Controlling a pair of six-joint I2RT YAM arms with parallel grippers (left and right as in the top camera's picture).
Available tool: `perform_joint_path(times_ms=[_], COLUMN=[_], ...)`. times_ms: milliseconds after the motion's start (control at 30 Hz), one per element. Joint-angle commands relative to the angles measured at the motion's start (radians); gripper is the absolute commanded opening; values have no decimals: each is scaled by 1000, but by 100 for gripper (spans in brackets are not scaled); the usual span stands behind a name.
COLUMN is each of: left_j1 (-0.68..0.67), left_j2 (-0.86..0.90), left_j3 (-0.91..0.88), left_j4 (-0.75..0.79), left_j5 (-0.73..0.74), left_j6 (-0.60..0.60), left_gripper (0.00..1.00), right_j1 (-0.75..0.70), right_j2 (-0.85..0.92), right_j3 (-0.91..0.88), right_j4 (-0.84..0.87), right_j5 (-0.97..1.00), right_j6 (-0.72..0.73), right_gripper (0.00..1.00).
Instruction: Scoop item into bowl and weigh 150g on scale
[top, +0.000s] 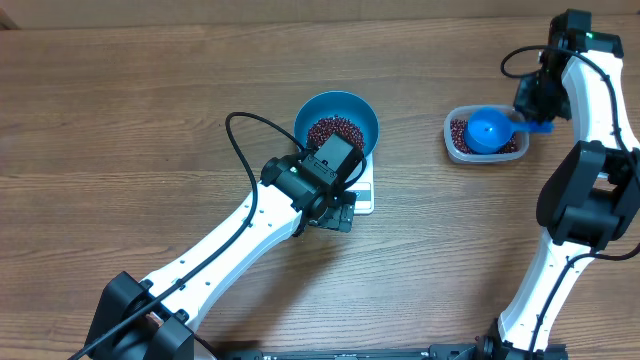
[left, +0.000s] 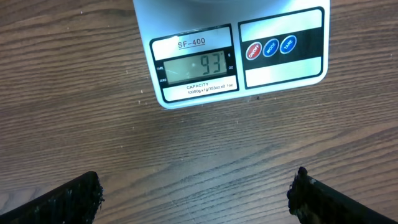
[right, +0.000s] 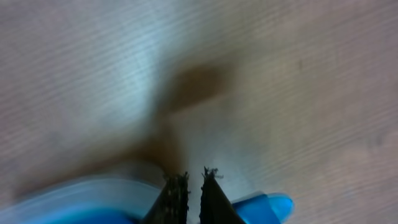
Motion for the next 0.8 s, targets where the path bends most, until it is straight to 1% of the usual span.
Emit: perform_joint_path(times_ms=[0,233,333,467,533,567,600,667,733,767], left_j1=[2,2,2,2,2,2,2,2,2,2], left_j2=[-16,-16,-16,-16,-16,-16,-16,-16,-16,-16], left_j3=[17,17,17,17,17,17,17,17,17,17], left_j4=[1,1,1,1,1,1,1,1,1,1], left_j5=[-16,-15,-16,-16,-15,-15,-16,-15,-16,-16], left_j6=[-18,-18,-18,-18,-18,-18,-18,-18,-18,-18], left_gripper=[100,100,99,100,99,99,100,99,100,100], right_j1=[-10,-10,-17,-51,-72,-85,-97,-130,-172,-202], right_j2=[-18,-65,-90,-102,-99,-99,-101,-116,-145,-166], right_j3=[8,15,38,39,38,38,39,39,39,39], right_j4=[-69,-155,-223,-267,-286,-301,-314,-340,-343,-340], right_j5=[35,24,-29,-138,-169,-172,-173,-195,-280,-362], right_j6=[-1,3,3,3,3,3,2,-1,-23,-56], right_gripper=[8,10,18,22,20,17,17,17,17,18])
